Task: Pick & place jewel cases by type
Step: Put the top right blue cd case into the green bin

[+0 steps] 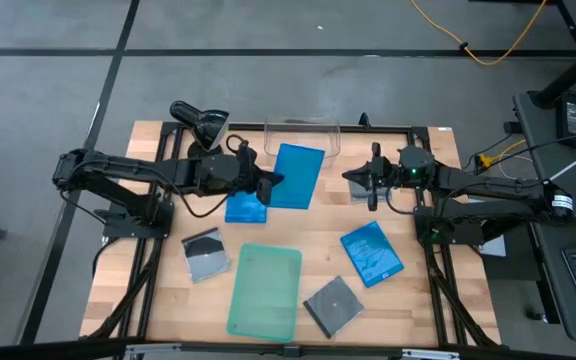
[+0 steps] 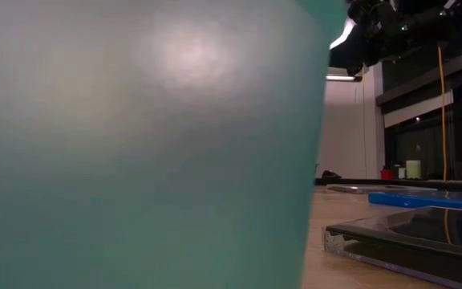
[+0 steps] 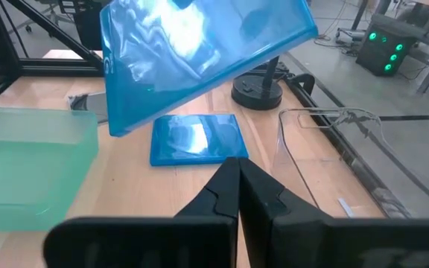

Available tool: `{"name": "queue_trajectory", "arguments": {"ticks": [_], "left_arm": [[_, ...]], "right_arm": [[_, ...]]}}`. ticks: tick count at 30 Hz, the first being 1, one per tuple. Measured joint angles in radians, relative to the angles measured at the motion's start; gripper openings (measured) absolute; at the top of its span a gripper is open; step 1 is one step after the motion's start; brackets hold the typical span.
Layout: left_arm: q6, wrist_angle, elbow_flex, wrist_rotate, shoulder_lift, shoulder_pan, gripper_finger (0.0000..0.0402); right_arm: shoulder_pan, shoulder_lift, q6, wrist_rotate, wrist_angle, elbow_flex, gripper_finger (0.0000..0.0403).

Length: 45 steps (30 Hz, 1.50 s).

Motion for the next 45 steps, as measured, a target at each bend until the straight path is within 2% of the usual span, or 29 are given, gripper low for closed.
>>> {"name": "queue_trajectory", "arguments": {"ticks": [8,14,19,27,37,45], "left_arm": [[0.002,0.011,0.000,-0.001,0.000,-0.019,0.0031],[-0.013,0.136,0.000,-0.006,0.000,-0.079,0.0031],[-0.066,0.233,0.000,-0.076,0.000,-0.149,0.0031],[-0.143,0.298,0.000,-0.205,-0.001,-0.287,0.0031],[-0.200,0.268,0.000,-0.218,-0.001,-0.466,0.0031],[-0.384,0.077,0.000,-0.335,-0.001,-0.618,0.0031]], "right_arm": [[0.000,0.000,-0.044,0.000,0.000,0.000,0.0006],[0.000,0.000,-0.110,0.000,0.011,0.000,0.0006],[0.000,0.000,-0.192,0.000,0.024,0.001,0.0006],[0.000,-0.016,-0.337,0.000,-0.005,0.042,0.0006],[0.000,-0.020,-0.332,0.001,0.002,0.080,0.0006],[0.003,-0.020,-0.311,0.001,0.002,0.080,0.0006]]}}
